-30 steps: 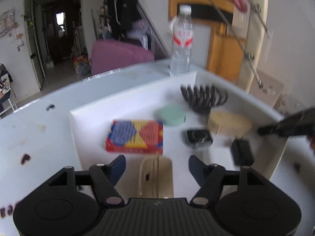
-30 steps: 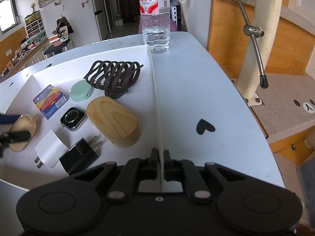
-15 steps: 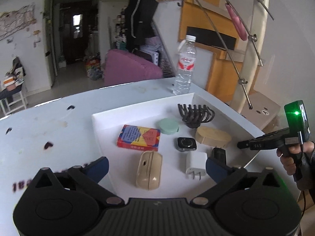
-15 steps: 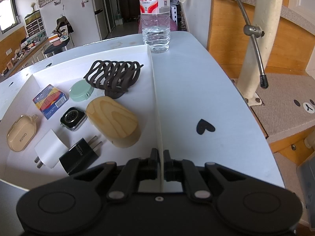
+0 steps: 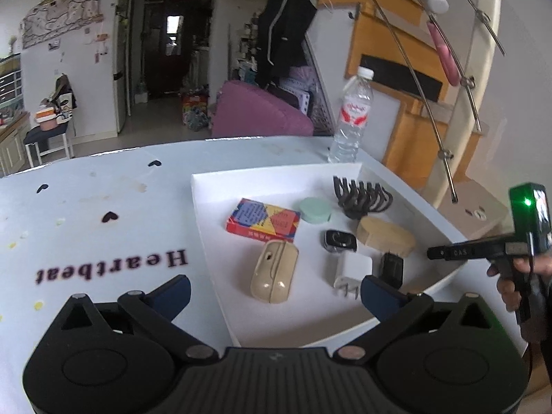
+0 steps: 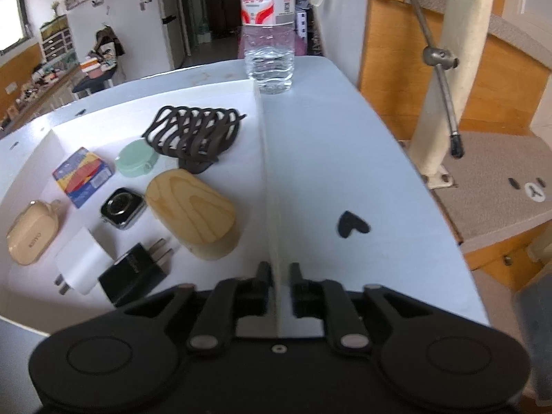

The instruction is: Organize rigid objects

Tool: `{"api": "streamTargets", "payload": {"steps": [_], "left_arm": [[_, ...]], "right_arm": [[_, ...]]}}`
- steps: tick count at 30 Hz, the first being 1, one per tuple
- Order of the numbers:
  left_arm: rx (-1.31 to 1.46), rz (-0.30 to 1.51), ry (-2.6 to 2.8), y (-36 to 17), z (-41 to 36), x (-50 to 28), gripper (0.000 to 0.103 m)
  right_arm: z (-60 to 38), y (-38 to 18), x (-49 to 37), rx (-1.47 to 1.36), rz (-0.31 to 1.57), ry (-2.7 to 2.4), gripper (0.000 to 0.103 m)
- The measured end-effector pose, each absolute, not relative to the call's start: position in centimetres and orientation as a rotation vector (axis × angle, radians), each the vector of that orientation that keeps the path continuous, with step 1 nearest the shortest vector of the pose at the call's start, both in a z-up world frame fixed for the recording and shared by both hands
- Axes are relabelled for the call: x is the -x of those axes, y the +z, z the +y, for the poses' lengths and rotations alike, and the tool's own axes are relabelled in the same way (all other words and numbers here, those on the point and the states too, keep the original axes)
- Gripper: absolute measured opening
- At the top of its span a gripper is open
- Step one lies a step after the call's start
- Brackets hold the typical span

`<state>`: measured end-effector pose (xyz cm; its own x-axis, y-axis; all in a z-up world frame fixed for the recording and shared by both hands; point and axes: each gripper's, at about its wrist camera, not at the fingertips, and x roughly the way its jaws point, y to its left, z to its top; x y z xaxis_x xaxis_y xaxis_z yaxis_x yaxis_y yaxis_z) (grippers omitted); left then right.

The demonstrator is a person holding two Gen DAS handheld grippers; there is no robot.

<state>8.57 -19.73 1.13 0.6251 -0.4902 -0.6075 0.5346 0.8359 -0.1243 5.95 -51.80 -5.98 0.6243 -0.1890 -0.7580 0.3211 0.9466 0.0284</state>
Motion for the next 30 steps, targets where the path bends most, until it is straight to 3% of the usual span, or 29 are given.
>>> {"api": "streamTargets", "payload": {"steps": [4,7,12,17,30], "left_arm": [[-0.063,0.664,-0.568,1.4,-19.8,-8.5,0.103],[-0.058,0.661,-0.563,1.4,-19.9,-8.2,0.103],[-0.059,0.657,-0.542,1.2,-19.9,-7.7,0.103],[-0.058,0.658,-0.534,0.7,-19.5,-7.0,0.103],[-0.081,0.611,-0.539,0.2,-17.6,-3.5,0.103]], "right_arm": [[-51.3,-4.1,-4.5,-0.15,0.764,-0.34,0.049],[-49.6,-2.0,-2.6,-0.12,0.682,-0.356,0.057],[-45.7,1.3,1.2,-0.113,0.533,-0.324,0.078],[-42.5,2.3,3.8,-0.117,0.489,-0.337,0.096],[-37.4,0.9,7.8,-0.087,0.508,-0.384,0.1]]}}
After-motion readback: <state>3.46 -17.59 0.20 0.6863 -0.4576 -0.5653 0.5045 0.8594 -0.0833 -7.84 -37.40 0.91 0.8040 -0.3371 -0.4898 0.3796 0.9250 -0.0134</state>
